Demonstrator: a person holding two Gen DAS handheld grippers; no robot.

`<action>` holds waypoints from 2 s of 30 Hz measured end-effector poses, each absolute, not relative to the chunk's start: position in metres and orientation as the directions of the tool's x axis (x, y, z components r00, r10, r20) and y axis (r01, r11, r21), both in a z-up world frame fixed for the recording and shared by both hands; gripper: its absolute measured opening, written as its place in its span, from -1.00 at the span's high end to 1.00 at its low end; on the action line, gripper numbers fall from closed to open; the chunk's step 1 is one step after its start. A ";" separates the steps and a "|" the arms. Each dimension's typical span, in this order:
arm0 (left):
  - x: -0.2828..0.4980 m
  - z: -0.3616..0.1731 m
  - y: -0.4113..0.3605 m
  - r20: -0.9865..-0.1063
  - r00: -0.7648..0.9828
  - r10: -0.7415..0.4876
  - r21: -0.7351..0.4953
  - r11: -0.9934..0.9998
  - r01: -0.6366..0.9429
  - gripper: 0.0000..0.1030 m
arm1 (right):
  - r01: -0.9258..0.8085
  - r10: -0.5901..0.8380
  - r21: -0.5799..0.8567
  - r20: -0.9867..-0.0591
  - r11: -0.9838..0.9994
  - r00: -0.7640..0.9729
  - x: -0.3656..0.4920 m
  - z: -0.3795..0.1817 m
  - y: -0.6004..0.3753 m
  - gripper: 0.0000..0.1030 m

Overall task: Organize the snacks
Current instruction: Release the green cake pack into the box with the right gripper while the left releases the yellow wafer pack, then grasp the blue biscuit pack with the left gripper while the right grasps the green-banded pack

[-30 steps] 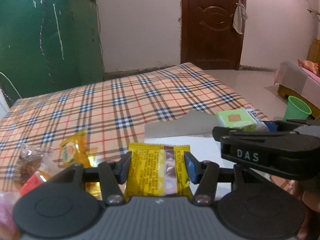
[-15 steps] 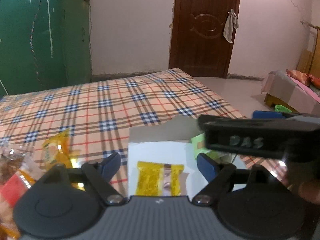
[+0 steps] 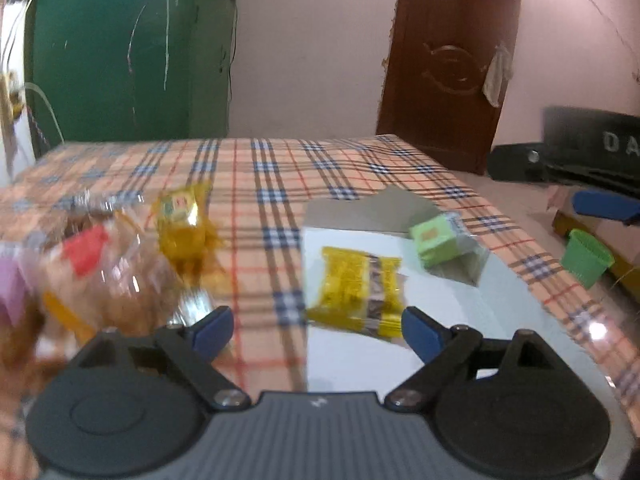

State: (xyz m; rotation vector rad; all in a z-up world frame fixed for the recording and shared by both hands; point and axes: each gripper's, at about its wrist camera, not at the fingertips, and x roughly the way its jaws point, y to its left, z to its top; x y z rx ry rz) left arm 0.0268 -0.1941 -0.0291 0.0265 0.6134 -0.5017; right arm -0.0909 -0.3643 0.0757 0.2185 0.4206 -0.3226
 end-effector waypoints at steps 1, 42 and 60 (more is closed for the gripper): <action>0.022 -0.028 -0.195 -0.551 0.709 -0.441 -0.118 0.882 0.457 -0.76 | 0.350 -0.261 0.142 -0.430 0.926 0.864 -0.095 0.076 -0.362 -1.00; 0.014 0.014 -0.016 -0.575 0.801 -0.168 0.030 0.974 0.227 -0.82 | 0.107 -0.020 0.131 -0.536 0.986 0.844 -0.078 0.044 -0.193 -1.00; 0.028 -0.012 0.048 -0.584 0.807 -0.085 0.088 0.982 0.167 -0.89 | -0.038 0.081 0.086 -0.570 0.996 0.817 -0.055 0.029 -0.139 -1.00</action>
